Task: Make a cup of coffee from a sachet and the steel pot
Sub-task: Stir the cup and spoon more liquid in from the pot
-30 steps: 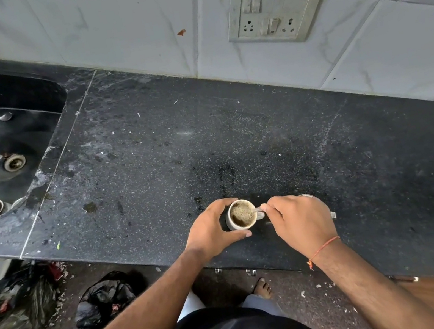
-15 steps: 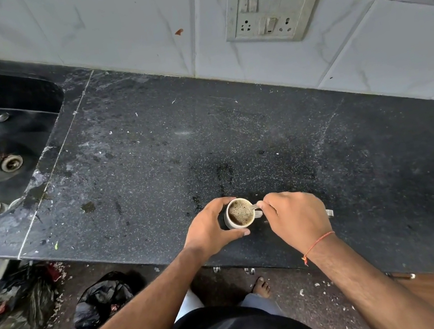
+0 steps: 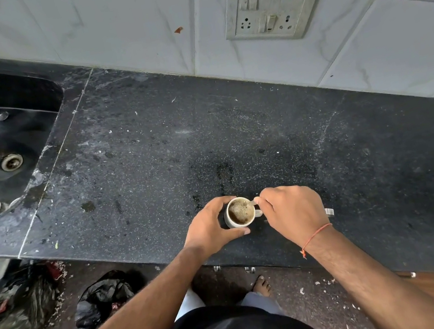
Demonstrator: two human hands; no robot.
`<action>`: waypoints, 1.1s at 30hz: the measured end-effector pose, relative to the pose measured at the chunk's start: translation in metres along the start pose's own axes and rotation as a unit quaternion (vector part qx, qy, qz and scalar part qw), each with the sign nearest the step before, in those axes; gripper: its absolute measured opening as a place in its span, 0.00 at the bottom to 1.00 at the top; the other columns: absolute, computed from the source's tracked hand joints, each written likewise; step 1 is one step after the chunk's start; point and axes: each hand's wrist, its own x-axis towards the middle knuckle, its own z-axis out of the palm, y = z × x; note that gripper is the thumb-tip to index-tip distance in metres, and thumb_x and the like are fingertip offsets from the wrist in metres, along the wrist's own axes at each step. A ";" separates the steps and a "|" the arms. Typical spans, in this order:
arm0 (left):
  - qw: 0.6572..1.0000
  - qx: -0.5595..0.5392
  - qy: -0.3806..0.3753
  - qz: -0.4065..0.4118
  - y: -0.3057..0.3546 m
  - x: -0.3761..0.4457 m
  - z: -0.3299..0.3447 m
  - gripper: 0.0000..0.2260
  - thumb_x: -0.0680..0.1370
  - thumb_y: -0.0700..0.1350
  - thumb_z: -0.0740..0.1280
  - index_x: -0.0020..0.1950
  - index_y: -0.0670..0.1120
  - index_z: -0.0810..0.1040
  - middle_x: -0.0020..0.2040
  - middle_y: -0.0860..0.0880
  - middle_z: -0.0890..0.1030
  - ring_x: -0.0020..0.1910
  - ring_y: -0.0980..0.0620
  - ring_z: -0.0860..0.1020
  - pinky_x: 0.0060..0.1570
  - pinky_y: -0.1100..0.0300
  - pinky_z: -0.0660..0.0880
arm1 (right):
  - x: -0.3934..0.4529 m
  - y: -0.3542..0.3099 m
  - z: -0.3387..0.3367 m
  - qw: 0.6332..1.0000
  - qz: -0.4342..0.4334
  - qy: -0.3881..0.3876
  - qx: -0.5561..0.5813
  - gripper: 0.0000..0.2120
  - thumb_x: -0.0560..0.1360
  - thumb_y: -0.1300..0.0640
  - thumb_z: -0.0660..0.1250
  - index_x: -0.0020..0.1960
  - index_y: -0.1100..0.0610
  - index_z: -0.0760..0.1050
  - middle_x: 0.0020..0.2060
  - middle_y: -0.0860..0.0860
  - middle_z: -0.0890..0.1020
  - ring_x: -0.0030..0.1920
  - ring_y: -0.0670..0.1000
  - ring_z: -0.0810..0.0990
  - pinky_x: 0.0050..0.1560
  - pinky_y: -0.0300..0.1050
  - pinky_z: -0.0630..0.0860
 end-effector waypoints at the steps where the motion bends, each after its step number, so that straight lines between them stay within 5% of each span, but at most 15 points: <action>1: 1.000 0.000 0.000 0.000 0.000 0.000 0.000 0.35 0.66 0.61 0.86 0.70 0.60 0.77 0.62 0.64 0.81 0.62 0.65 0.79 0.62 0.64 0.76 | -0.001 0.002 -0.001 1.000 -0.002 -0.006 0.000 0.15 0.76 0.51 0.77 0.33 0.52 0.78 0.26 0.49 0.79 0.25 0.58 0.80 0.25 0.44 0.68; 7: 1.000 0.002 -0.001 0.002 -0.001 0.001 0.000 0.36 0.66 0.61 0.86 0.70 0.60 0.77 0.62 0.64 0.81 0.61 0.65 0.79 0.62 0.63 0.76 | -0.004 -0.003 -0.005 1.000 -0.015 -0.002 0.026 0.15 0.78 0.48 0.75 0.35 0.50 0.80 0.27 0.47 0.80 0.26 0.53 0.79 0.27 0.41 0.59; 12: 1.000 0.000 -0.001 0.000 0.000 0.000 0.000 0.35 0.66 0.61 0.86 0.70 0.60 0.77 0.62 0.64 0.81 0.61 0.65 0.79 0.62 0.64 0.76 | 0.002 -0.004 0.002 1.000 0.000 0.018 0.009 0.17 0.81 0.46 0.65 0.37 0.51 0.79 0.28 0.48 0.81 0.27 0.56 0.81 0.25 0.45 0.67; 16: 1.000 -0.002 -0.002 0.002 0.000 0.000 0.000 0.36 0.66 0.61 0.86 0.70 0.60 0.77 0.62 0.64 0.81 0.62 0.65 0.79 0.62 0.65 0.76 | 0.000 0.004 -0.002 1.000 -0.002 -0.005 -0.004 0.16 0.77 0.50 0.75 0.33 0.52 0.78 0.25 0.49 0.79 0.24 0.58 0.79 0.25 0.44 0.65; 33: 1.000 -0.002 -0.007 -0.004 -0.004 0.001 0.002 0.36 0.66 0.62 0.86 0.71 0.59 0.77 0.63 0.64 0.81 0.63 0.64 0.79 0.63 0.60 0.77 | -0.004 -0.003 -0.010 0.999 -0.001 -0.031 -0.019 0.16 0.75 0.49 0.78 0.32 0.51 0.78 0.24 0.49 0.79 0.24 0.58 0.79 0.24 0.43 0.64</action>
